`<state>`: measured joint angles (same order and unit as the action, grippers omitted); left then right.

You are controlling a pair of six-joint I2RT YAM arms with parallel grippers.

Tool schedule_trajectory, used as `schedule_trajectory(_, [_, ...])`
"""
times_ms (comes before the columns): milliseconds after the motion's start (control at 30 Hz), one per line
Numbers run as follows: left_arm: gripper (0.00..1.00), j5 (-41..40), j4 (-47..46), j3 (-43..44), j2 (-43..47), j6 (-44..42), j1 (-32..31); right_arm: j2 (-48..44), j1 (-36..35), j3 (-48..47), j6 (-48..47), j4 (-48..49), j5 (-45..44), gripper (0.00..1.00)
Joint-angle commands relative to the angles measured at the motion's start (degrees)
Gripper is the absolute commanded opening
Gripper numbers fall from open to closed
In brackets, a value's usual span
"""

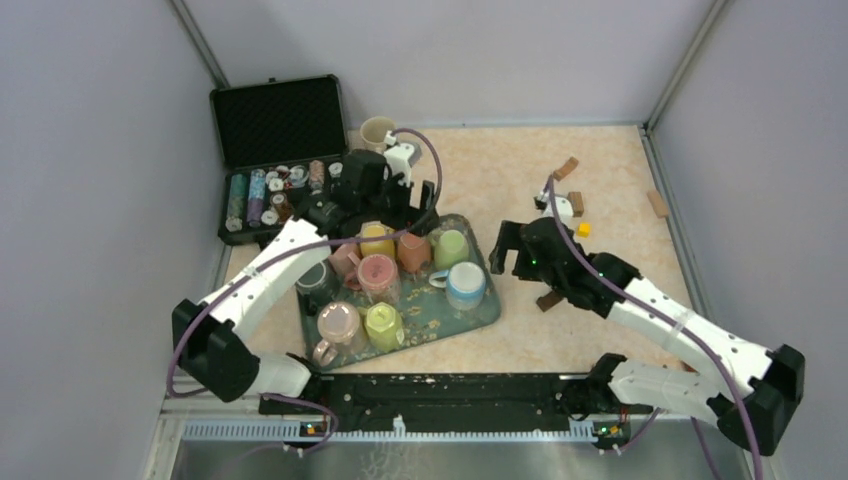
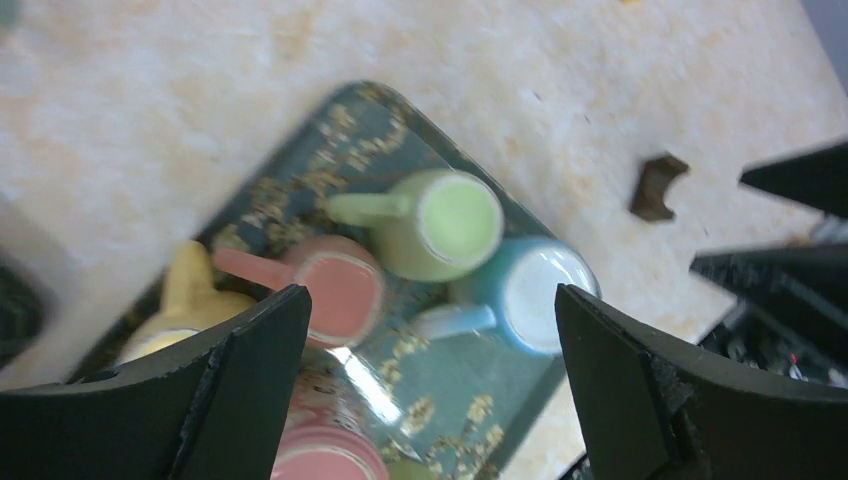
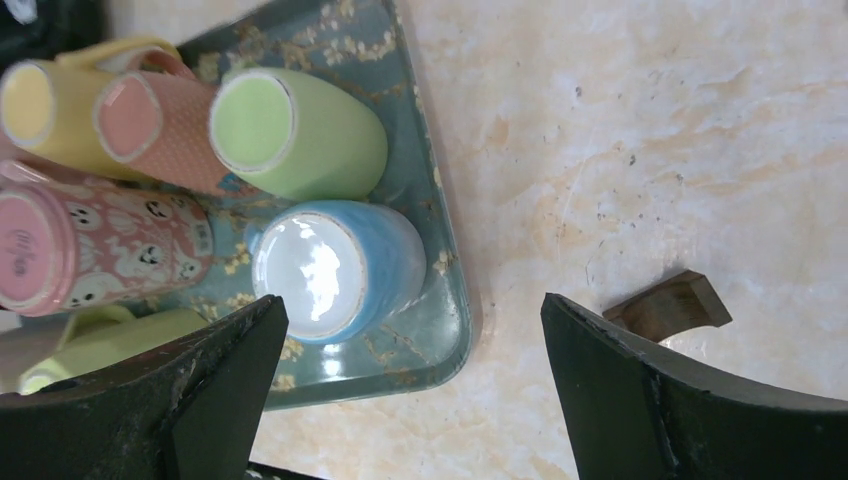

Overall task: Turn the mug right side up
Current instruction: Turn over the cup at the center of the board.

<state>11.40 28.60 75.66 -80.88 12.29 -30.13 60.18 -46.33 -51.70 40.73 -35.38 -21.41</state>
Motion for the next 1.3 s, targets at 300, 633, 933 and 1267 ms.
schedule_trajectory(300, [0.98,14.31,-12.64,-15.71,3.84,-0.91,-10.0,-14.74,0.01,3.37,0.64,1.95,-6.43,0.99])
schedule_trajectory(633, [0.98,20.69,-14.53,-16.47,-3.15,-3.92,-10.05,-16.88,0.01,4.48,-0.55,3.4,-5.68,0.99])
schedule_trajectory(933, [0.98,19.81,-15.2,-16.37,-5.89,-6.15,-9.88,-17.1,0.01,4.51,-2.59,4.34,-5.25,0.99])
schedule_trajectory(1267, [0.98,23.56,-18.37,-18.7,-7.45,-6.25,-9.89,-17.07,0.01,5.3,-3.41,6.44,-3.27,0.99])
